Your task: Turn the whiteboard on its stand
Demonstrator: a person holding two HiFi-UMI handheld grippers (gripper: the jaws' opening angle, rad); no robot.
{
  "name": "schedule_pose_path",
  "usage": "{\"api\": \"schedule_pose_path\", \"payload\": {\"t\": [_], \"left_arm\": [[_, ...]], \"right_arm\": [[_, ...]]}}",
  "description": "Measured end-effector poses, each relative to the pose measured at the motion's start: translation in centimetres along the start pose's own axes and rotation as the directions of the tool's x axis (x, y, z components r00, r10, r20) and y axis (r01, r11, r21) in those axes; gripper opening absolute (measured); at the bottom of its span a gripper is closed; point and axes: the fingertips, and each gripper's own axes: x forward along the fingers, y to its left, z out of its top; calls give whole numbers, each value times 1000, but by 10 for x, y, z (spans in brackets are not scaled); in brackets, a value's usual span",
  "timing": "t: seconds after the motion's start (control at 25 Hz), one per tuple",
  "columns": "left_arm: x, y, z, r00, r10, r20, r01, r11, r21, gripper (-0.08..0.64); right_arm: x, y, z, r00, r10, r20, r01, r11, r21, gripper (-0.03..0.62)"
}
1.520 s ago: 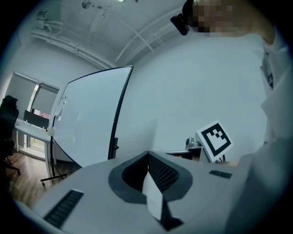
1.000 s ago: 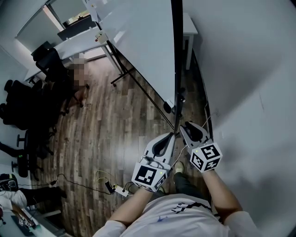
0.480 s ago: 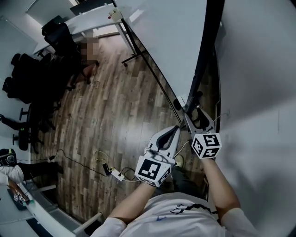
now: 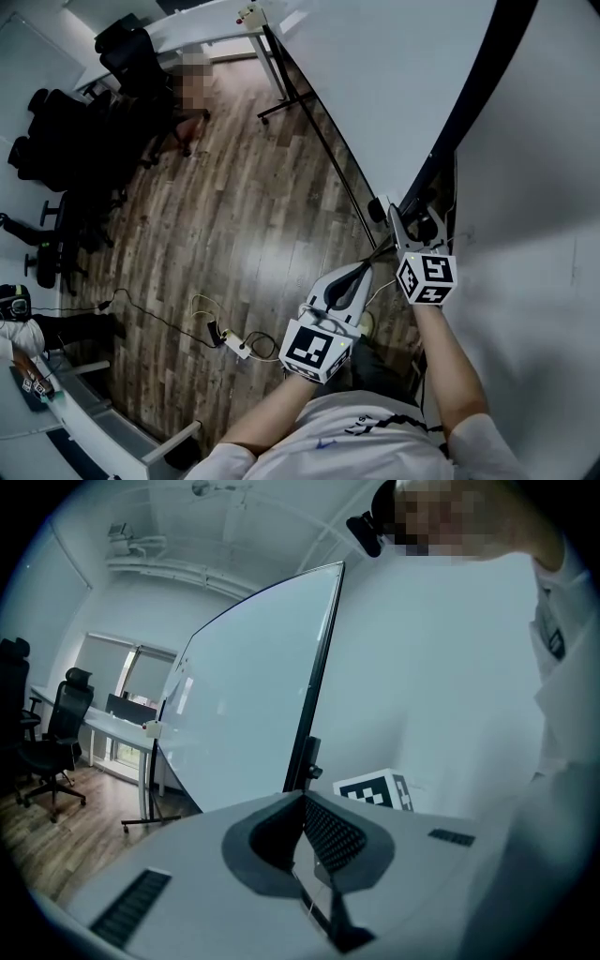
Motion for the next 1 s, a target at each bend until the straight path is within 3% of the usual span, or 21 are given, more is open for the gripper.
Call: {"api": "schedule_pose_path", "payload": {"t": [0.2, 1.0], "left_arm": [[-10, 3, 3, 1000, -4, 4, 4, 1000, -6, 12], [-46, 16, 13, 1000, -6, 20, 6, 1000, 2, 12]], "right_arm": [[6, 4, 6, 1000, -11, -16, 10, 998, -63, 191], [-20, 29, -1, 996, -22, -90, 13, 995, -101, 184]]}}
